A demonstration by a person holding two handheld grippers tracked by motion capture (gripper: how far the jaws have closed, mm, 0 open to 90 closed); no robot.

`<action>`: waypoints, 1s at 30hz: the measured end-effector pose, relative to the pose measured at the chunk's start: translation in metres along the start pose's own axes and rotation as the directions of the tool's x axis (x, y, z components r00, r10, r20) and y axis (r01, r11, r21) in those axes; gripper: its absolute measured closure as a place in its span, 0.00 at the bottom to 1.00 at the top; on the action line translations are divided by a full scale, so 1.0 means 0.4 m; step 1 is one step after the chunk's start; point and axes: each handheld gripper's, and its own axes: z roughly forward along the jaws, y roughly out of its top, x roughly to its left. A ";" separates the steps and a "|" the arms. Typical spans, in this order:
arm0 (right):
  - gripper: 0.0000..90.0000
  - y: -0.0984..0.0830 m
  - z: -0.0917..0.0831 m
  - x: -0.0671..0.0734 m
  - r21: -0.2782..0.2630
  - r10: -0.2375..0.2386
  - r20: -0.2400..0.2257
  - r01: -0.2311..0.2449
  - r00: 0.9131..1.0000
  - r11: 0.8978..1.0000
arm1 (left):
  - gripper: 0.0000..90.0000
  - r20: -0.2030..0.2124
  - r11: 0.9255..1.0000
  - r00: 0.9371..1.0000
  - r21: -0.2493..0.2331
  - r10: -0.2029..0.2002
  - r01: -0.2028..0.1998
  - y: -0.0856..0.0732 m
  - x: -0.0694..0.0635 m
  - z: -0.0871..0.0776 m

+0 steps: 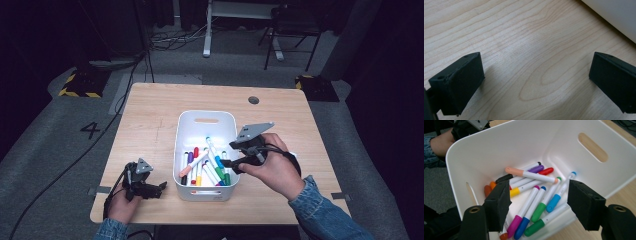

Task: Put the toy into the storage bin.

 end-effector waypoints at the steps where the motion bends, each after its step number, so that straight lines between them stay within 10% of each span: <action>1: 0.39 -0.004 -0.009 -0.006 -0.007 0.003 0.004 -0.003 1.000 1.000 | 0.00 0.000 1.000 1.000 -0.002 -0.001 0.001 0.000 0.000 0.001; 13: 0.36 -0.095 -0.117 -0.117 -0.103 0.080 0.099 -0.070 0.992 0.992 | 0.00 0.001 1.000 1.000 0.000 -0.001 0.001 0.000 0.000 0.000; 30: 0.31 -0.303 -0.153 -0.302 -0.090 0.235 0.268 -0.218 0.934 0.972 | 0.00 0.000 1.000 1.000 -0.003 -0.001 0.001 0.000 0.000 0.001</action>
